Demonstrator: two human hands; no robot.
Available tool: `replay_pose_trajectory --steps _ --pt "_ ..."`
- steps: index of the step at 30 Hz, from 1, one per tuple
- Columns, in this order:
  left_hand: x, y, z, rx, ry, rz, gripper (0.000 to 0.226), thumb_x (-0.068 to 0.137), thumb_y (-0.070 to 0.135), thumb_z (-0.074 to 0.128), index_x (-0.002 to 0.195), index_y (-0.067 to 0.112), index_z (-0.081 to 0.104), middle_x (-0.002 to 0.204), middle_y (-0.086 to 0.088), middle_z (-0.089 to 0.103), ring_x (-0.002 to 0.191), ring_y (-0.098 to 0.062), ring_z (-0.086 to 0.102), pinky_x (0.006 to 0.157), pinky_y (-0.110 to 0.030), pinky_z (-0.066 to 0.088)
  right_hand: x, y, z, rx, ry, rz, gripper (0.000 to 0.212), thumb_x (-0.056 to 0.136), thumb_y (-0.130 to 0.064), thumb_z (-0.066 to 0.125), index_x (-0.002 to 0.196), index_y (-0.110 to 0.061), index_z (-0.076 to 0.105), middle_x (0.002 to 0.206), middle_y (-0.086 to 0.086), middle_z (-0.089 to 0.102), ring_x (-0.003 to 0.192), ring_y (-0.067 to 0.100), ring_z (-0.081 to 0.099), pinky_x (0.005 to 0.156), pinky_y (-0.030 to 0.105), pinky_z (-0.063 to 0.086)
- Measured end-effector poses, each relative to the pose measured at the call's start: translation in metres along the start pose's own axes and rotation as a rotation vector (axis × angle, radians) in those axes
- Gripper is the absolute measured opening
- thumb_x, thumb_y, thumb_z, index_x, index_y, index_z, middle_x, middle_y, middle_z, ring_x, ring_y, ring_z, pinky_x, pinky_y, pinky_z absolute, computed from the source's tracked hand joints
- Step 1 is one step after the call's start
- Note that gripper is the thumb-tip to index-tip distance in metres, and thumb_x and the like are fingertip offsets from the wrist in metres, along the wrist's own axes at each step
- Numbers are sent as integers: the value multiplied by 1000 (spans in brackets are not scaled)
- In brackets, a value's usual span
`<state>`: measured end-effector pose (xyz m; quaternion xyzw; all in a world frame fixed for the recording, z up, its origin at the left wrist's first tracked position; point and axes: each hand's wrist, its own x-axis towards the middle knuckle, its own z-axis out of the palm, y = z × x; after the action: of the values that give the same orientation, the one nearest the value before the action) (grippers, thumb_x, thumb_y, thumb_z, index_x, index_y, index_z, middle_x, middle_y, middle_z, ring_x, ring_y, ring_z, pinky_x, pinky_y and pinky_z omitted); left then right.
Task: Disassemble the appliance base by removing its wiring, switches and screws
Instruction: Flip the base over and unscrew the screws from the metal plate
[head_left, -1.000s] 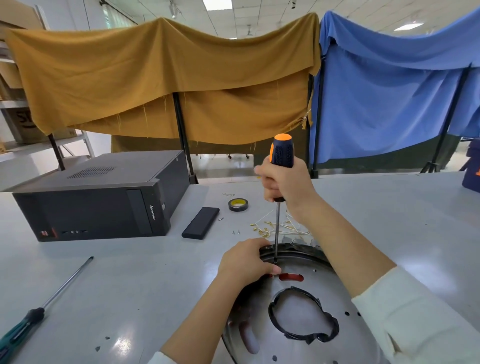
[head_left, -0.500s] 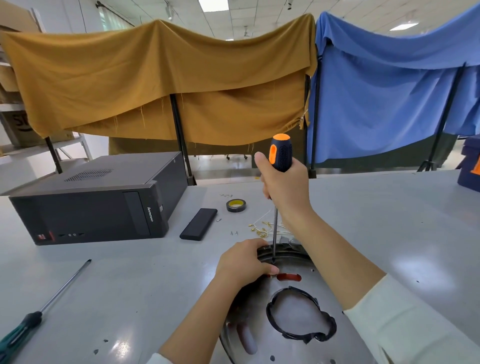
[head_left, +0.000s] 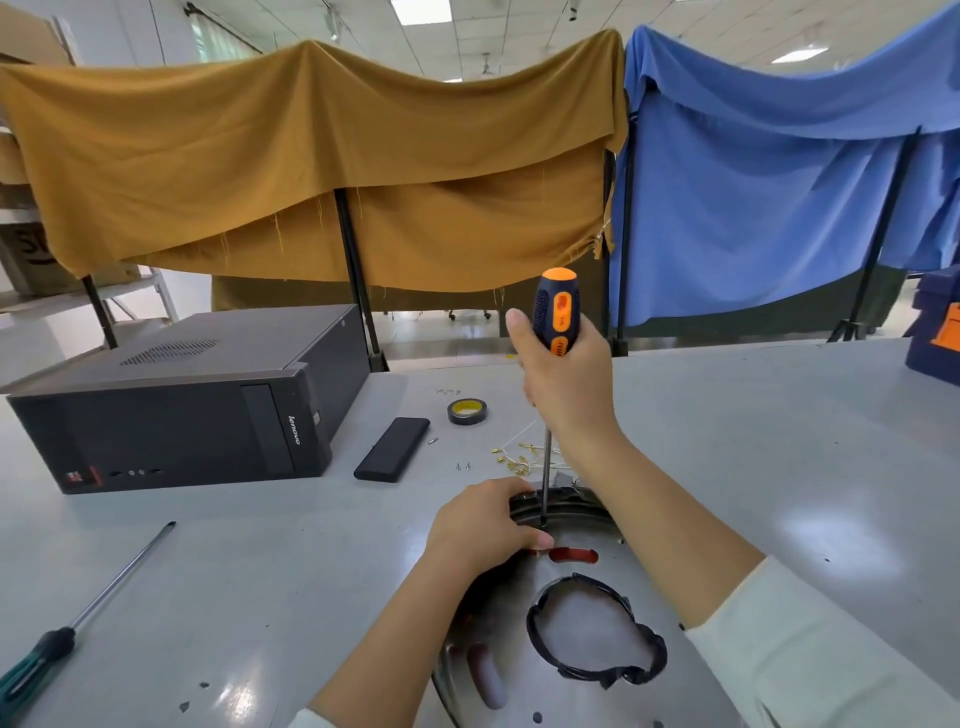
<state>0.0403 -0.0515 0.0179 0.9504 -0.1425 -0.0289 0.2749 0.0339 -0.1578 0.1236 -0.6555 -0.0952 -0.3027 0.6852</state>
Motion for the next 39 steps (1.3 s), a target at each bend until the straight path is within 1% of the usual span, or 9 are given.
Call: replay_pose_trajectory --steps 5,7,14,17,21,27,31,36,39 --pt "0 0 -1 2 10 11 46 66 50 72 109 41 57 102 17 63 92 -9 56 66 -23 36 20 -11 -18 263 -744 267 34 82 -8 57 56 -20 40 46 -5 29 38 11 21 43 21 22" --pt "1 0 0 -3 12 9 45 66 50 72 108 41 57 102 17 63 93 -9 57 67 -24 37 21 -9 -18 212 -681 232 33 86 -12 59 59 -19 41 49 -2 32 40 12 25 44 23 29" --pt "1 -1 1 -16 10 1 49 66 49 73 111 40 57 106 17 62 98 -10 57 73 -24 38 0 -1 -3 -101 16 48 16 86 -25 64 81 -21 50 73 7 53 59 15 51 60 36 52" --pt "1 0 0 -11 7 8 47 66 49 73 109 40 57 105 17 63 97 -11 58 72 -25 39 1 -6 -2 -14 -141 105 22 83 -11 62 70 -15 45 57 5 39 50 19 35 45 29 34" --pt "0 1 0 1 14 8 48 65 50 73 109 40 58 104 16 63 96 -11 58 70 -24 37 16 -14 -17 218 -719 282 36 81 -3 58 57 -19 37 47 -5 27 41 12 20 44 24 17" --pt "0 0 0 -8 7 7 45 66 49 72 108 40 57 102 16 64 95 -11 59 70 -25 38 3 -3 -9 -118 -321 45 19 88 -20 64 83 -6 52 62 1 50 49 10 52 62 38 56" --pt "0 0 1 9 8 2 53 67 51 73 115 39 56 109 16 62 100 -12 58 74 -25 40 2 0 -9 -12 -99 65 20 87 -19 65 75 -18 50 56 -2 46 39 6 44 42 23 46" --pt "-1 2 0 10 12 5 49 66 51 72 112 40 57 108 15 63 98 -11 57 72 -25 38 17 -9 -25 214 -809 284 37 85 -8 59 57 -22 39 45 -6 28 37 10 20 37 18 19" --pt "-1 2 0 -3 16 -1 52 66 50 73 114 42 56 110 16 62 101 -11 57 73 -24 38 14 -10 -17 151 -814 267 37 87 -12 62 58 -21 41 46 -7 30 39 11 24 38 19 26"
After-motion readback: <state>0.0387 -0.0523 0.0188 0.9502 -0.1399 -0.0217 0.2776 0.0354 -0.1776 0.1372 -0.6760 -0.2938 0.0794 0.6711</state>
